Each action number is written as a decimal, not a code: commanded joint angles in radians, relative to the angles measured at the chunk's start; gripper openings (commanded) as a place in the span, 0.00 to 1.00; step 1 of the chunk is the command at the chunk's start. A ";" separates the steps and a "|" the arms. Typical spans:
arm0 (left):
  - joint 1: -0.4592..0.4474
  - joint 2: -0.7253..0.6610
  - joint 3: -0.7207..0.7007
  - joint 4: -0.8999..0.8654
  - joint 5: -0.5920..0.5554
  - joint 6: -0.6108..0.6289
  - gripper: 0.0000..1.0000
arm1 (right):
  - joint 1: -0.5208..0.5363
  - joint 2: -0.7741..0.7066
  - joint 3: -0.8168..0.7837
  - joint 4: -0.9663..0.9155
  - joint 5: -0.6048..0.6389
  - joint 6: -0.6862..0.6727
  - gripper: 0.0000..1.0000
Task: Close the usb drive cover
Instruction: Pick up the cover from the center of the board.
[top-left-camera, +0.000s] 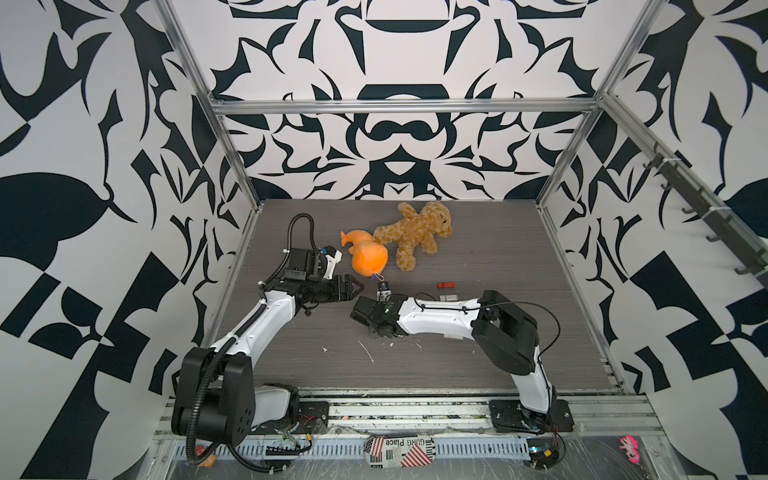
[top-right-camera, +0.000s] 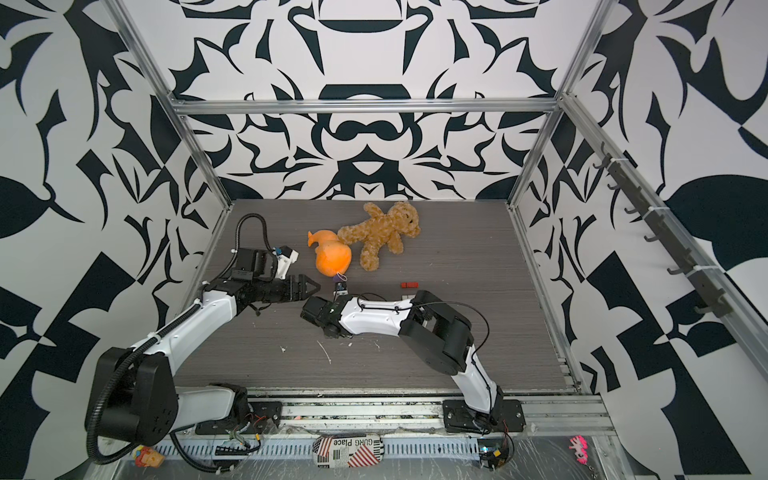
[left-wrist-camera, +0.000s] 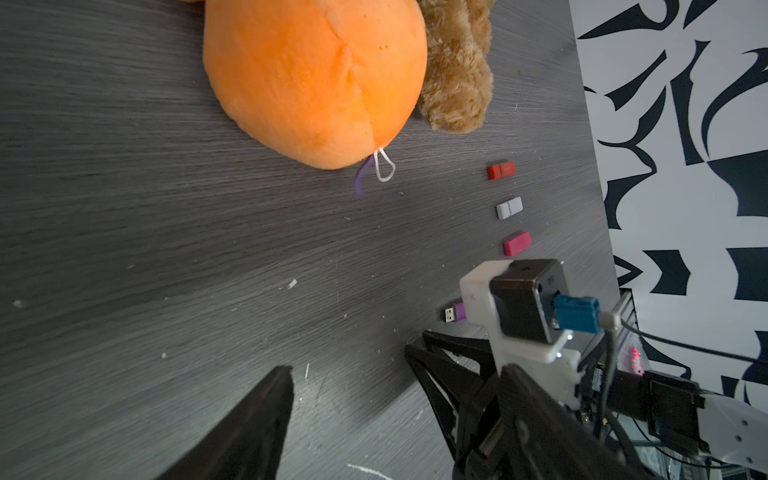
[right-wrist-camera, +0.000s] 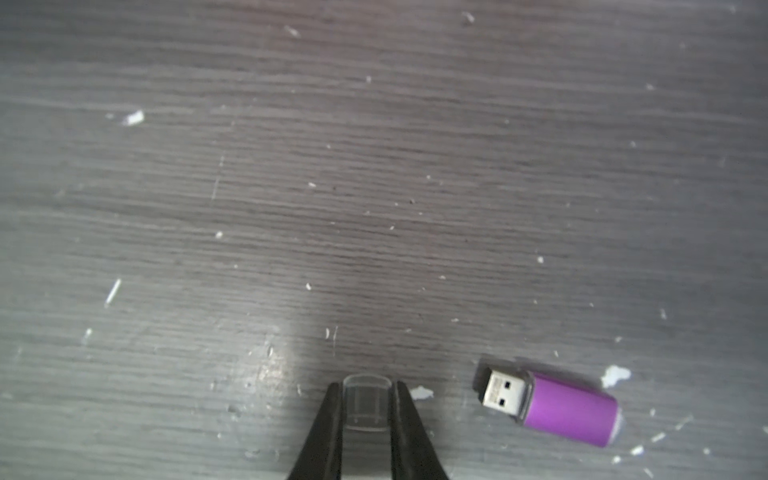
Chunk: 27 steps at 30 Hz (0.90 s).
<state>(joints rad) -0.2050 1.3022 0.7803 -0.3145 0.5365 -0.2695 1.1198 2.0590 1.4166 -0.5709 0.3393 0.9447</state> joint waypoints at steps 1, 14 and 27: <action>0.005 0.015 -0.002 -0.008 0.038 -0.008 0.82 | -0.004 -0.012 -0.062 -0.024 -0.075 -0.178 0.17; 0.124 0.023 -0.039 -0.090 0.199 -0.081 0.73 | -0.024 -0.122 -0.110 0.200 -0.129 -0.711 0.14; 0.144 0.062 -0.156 0.108 0.343 -0.253 0.54 | -0.217 -0.276 -0.211 0.437 -0.574 -1.111 0.14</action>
<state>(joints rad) -0.0612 1.3533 0.6476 -0.2962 0.8219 -0.4561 0.9325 1.8187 1.2160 -0.2100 -0.0860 -0.0231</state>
